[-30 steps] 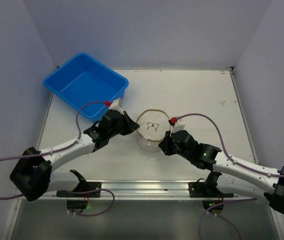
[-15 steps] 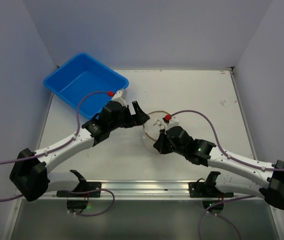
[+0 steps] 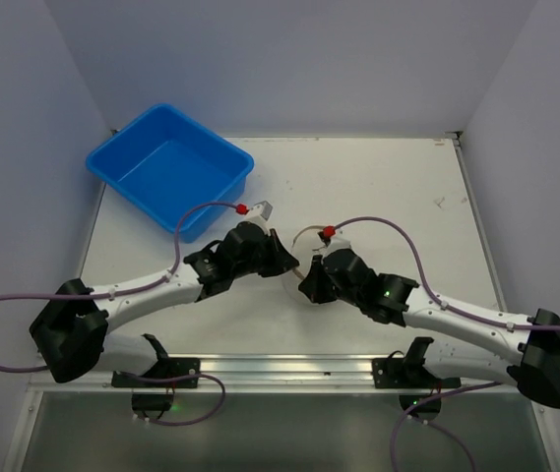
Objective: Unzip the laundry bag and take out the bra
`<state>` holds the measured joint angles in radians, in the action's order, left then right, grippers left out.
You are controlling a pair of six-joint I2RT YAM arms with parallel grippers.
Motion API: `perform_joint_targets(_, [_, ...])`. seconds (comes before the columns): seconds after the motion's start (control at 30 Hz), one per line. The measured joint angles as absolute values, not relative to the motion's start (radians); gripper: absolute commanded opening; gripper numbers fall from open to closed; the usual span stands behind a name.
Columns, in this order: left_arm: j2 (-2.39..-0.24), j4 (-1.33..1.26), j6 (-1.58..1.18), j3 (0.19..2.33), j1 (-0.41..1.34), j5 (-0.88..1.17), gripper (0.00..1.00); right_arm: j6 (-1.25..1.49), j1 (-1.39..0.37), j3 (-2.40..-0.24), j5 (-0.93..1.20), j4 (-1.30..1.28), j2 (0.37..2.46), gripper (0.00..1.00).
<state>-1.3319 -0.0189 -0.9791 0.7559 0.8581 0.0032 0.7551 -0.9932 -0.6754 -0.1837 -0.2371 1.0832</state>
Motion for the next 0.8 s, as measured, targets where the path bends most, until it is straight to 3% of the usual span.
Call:
perform_joint_targets(0.43, [-1.374, 0.039, -0.894, 0.813, 0.74, 0.043, 0.0, 0.79, -0.992, -0.504, -0.188, -0.202, 0.902, 0.0])
perform_joint_targets(0.53, [-1.432, 0.08, -0.846, 0.879, 0.727, 0.086, 0.07, 0.792, -0.991, -0.499, -0.188, -0.191, 0.881, 0.0])
perform_joint_targets(0.6, [-1.453, 0.087, -0.818, 0.919, 0.726, 0.104, 0.3, 0.792, -0.989, -0.499, -0.187, -0.188, 0.876, 0.0])
perform_joint_targets(0.63, [-1.455, 0.086, -0.805, 0.933, 0.725, 0.105, 0.57, 0.792, -0.988, -0.499, -0.186, -0.186, 0.878, 0.0])
perform_joint_targets(0.73, [-1.444, 0.08, -0.79, 0.947, 0.71, 0.098, 0.99, 0.792, -0.988, -0.511, -0.171, -0.187, 0.901, 0.0])
perform_joint_targets(0.8, [-1.417, 0.081, -0.801, 0.938, 0.701, 0.088, 1.0, 0.792, -0.988, -0.532, -0.158, -0.184, 0.937, 0.0])
